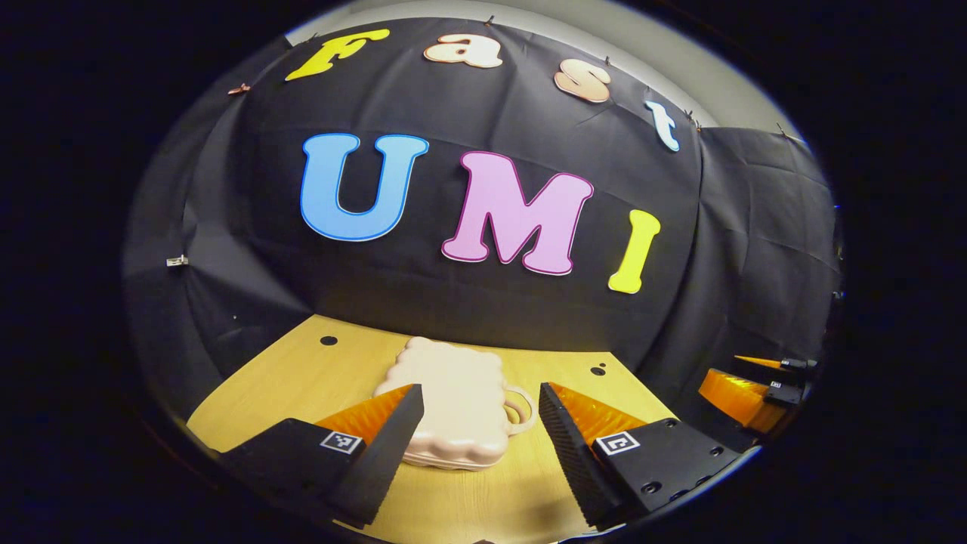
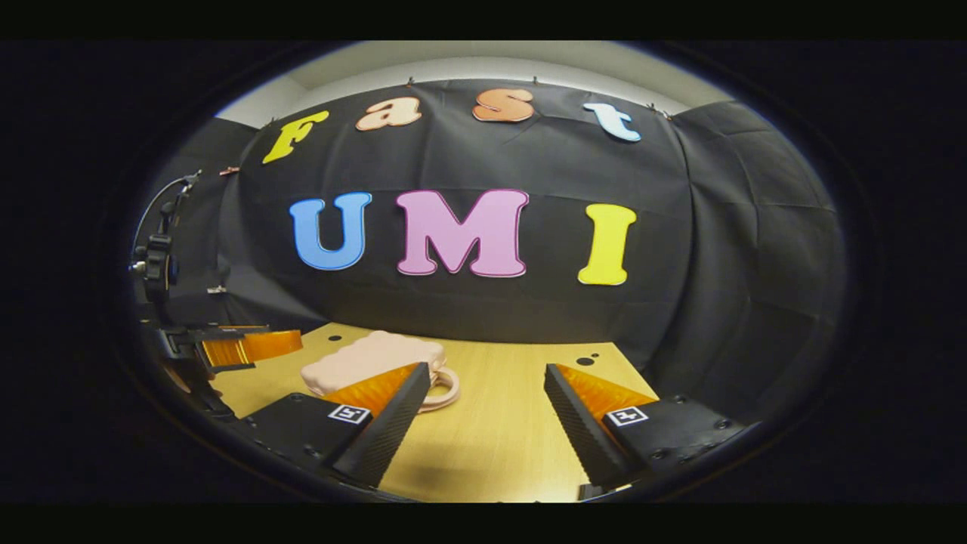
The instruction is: First open the suitcase, pack the skin care products into it, and then close the suitcase.
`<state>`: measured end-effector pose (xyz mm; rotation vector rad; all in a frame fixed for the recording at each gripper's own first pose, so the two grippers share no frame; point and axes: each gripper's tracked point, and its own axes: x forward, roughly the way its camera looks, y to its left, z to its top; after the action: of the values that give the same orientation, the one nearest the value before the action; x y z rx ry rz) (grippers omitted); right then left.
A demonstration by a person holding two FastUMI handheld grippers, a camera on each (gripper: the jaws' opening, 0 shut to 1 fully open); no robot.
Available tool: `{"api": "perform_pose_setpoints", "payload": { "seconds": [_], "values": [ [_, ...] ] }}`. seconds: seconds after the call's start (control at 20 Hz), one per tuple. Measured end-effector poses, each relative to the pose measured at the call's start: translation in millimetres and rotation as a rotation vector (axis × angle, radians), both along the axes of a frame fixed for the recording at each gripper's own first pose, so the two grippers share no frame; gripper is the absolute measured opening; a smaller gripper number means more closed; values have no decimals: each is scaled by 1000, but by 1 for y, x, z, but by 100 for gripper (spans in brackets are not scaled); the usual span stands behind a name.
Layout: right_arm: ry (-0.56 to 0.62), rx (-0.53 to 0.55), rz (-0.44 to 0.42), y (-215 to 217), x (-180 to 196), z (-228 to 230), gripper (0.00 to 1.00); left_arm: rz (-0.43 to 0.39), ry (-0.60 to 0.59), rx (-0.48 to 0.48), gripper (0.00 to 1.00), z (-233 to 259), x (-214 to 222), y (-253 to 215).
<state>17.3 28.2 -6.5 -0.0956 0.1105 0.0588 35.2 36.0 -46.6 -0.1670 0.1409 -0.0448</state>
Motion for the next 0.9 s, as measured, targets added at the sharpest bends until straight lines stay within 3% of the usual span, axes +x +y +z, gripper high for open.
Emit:
{"api": "perform_pose_setpoints", "payload": {
  "seconds": [0.15,0.3,0.7,0.9],
  "values": [
    [15,-1,0,6,2,-9,93,-19,15,-6,96,-8,1,-2],
    [34,4,-1,12,2,-17,97,-52,11,15,96,-8,5,-8],
    [49,38,-51,9,1,-27,97,-93,-60,197,96,4,4,-10],
    [69,21,-58,8,-4,-34,96,-124,-65,237,96,-1,1,-19]
  ]
}}
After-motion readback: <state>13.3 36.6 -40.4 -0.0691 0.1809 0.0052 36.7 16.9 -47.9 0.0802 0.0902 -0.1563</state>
